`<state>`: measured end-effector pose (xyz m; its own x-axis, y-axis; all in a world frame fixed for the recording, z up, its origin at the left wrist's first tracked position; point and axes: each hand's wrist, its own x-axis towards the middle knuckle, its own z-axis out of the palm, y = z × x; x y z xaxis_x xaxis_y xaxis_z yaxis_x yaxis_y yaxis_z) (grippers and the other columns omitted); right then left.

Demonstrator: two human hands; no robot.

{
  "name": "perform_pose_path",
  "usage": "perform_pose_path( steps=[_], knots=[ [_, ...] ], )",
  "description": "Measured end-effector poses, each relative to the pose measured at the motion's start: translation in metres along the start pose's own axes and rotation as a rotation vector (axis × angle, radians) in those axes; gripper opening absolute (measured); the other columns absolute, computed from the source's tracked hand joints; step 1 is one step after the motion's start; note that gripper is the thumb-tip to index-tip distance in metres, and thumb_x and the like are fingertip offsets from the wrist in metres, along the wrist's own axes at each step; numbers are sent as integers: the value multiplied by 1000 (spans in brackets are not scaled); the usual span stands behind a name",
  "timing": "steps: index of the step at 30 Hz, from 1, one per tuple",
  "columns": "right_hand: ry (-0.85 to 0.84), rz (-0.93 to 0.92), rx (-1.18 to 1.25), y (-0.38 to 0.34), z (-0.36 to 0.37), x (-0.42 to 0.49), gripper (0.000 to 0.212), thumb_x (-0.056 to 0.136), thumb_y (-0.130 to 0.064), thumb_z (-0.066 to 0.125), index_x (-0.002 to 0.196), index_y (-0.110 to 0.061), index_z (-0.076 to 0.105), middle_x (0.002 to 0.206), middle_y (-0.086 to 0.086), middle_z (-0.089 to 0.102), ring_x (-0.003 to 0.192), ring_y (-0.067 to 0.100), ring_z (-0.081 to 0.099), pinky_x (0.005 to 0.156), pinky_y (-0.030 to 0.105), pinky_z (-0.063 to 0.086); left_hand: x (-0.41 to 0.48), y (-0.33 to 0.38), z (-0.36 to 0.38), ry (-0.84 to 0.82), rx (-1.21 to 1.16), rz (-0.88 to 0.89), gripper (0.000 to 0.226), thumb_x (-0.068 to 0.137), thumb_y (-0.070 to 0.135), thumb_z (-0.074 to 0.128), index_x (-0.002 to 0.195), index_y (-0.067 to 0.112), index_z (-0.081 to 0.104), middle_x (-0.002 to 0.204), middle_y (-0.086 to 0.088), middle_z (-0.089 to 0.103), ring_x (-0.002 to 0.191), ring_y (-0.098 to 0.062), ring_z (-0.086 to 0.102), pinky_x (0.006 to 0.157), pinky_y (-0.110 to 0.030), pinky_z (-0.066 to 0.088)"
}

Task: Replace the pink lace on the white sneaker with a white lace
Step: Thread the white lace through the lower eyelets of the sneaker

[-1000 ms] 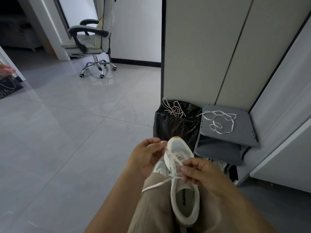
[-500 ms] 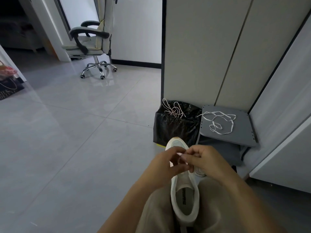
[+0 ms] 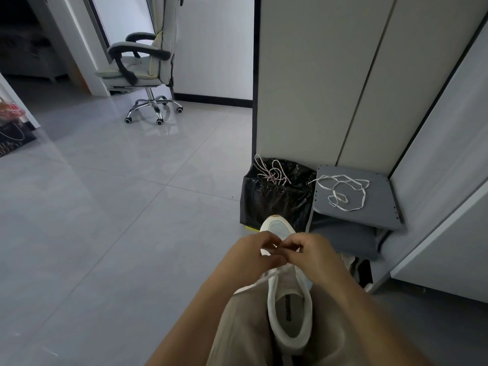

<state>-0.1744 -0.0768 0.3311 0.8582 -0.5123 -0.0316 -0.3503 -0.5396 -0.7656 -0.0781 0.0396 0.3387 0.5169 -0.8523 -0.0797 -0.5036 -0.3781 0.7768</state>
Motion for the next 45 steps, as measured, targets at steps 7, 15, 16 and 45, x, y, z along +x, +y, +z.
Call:
perform_pose_path(
  steps=[7,15,16,45],
  knots=[
    [-42,124,350,2,2,2,19,76,-18,75,76,-15,56,61,-4,57,52,1,50,51,11,40,0,-7,-3,-89,-16,-11,9,87,16,63,95,16,66,83,2,66,81,-11,60,81,-24,45],
    [-262,25,-122,15,-7,-22,35,72,-40,73,95,-29,50,105,-13,45,94,3,45,76,16,37,0,-26,3,73,-427,-348,15,88,13,61,74,18,59,59,4,46,36,1,33,40,-13,26],
    [-293,-18,-357,18,-5,-28,41,72,-43,71,99,-30,44,109,-13,36,103,5,38,84,17,34,-1,-27,4,106,-451,-355,13,87,15,63,75,18,62,59,5,47,35,0,32,40,-11,26],
    [456,-587,-388,48,31,-53,14,80,-25,49,86,-14,55,95,0,60,91,11,49,83,22,39,-17,-18,51,222,-762,-463,12,81,11,69,70,14,71,81,-5,71,80,-17,65,73,-23,54]
  ],
)
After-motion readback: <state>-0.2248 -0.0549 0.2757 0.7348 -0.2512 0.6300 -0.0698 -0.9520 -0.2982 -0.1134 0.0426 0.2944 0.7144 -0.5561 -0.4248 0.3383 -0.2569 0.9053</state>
